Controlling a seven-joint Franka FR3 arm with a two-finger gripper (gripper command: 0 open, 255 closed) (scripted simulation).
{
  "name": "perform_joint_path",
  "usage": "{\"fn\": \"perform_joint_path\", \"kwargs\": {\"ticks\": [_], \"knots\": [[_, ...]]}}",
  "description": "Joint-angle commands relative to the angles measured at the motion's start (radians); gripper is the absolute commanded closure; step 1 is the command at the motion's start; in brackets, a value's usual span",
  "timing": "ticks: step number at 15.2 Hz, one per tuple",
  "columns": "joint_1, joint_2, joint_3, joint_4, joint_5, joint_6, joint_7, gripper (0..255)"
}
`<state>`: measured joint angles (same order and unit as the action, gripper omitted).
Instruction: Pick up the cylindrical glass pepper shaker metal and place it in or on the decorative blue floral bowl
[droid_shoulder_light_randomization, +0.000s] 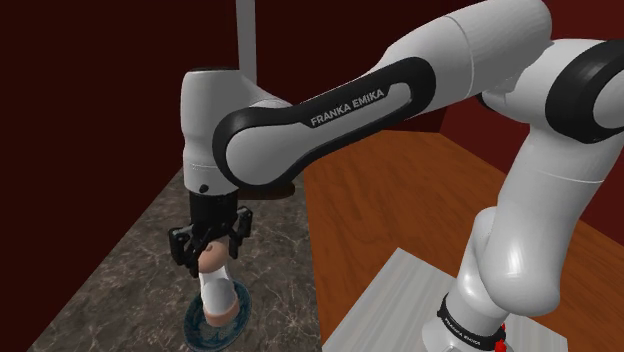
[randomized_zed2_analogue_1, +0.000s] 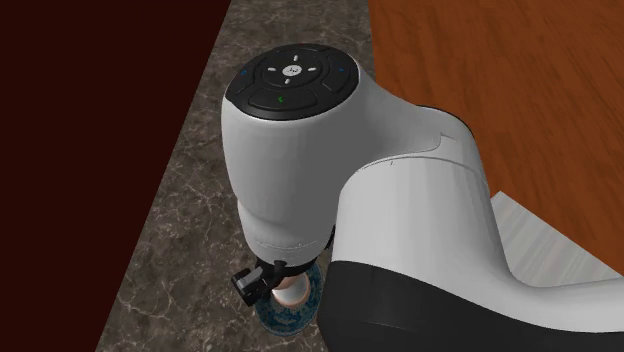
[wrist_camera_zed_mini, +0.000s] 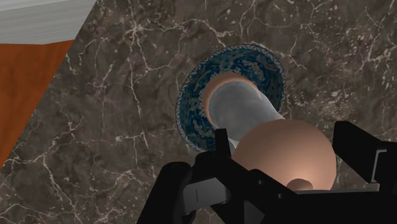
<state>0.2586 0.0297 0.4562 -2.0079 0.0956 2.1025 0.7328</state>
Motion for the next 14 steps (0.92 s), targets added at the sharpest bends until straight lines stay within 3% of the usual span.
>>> {"fn": "perform_joint_path", "kwargs": {"ticks": [1,7,8,14], "knots": [[0.001,0.002,0.001,-0.007,-0.001,0.01,0.001,255],[0.001,0.002,0.001,-0.007,-0.001,0.01,0.001,255],[0.001,0.002,0.001,-0.007,-0.001,0.01,0.001,0],[-0.002,-0.012,-0.001,0.012,0.005,-0.022,-0.003,0]]}}
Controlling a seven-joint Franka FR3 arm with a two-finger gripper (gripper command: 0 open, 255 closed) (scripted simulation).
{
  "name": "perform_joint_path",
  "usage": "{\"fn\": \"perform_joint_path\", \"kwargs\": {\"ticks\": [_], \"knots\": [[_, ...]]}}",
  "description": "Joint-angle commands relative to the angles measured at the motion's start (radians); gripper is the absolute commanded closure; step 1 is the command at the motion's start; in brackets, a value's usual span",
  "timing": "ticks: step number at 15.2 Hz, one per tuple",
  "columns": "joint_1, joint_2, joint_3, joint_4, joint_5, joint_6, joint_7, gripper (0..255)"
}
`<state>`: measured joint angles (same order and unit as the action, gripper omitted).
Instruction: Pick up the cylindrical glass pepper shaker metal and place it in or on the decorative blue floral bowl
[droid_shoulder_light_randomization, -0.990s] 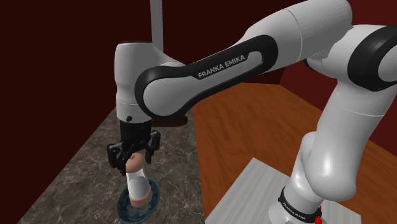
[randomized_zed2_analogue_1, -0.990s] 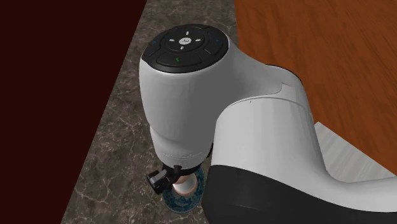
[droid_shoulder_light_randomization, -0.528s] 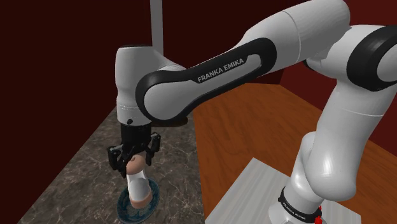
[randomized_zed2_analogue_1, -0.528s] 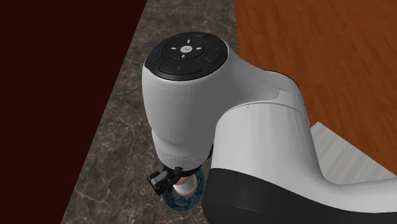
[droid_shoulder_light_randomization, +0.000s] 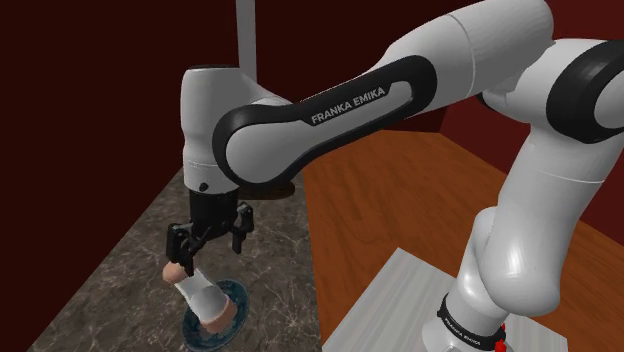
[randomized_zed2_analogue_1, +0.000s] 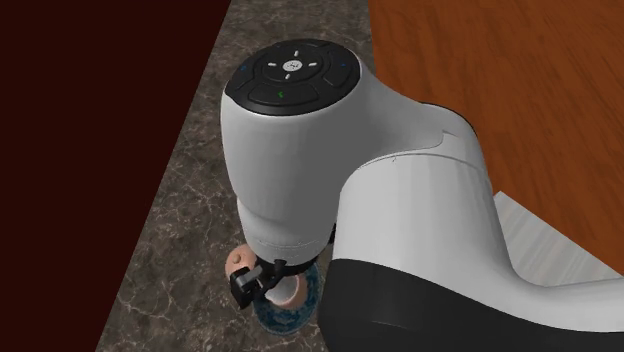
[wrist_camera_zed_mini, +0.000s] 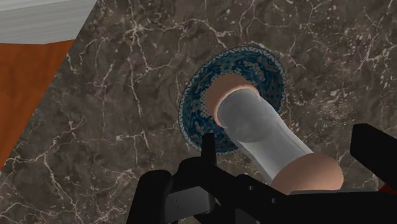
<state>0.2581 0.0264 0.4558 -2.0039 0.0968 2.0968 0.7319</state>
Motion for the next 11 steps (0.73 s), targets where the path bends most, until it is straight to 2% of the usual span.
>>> {"fn": "perform_joint_path", "kwargs": {"ticks": [1,3,11], "knots": [[-0.004,-0.021,-0.003,0.029,0.008,-0.049,-0.006,0],[-0.008,-0.04,-0.007,0.069,0.015,-0.107,-0.011,0],[-0.008,-0.04,-0.007,0.069,0.015,-0.107,-0.011,0]]}}
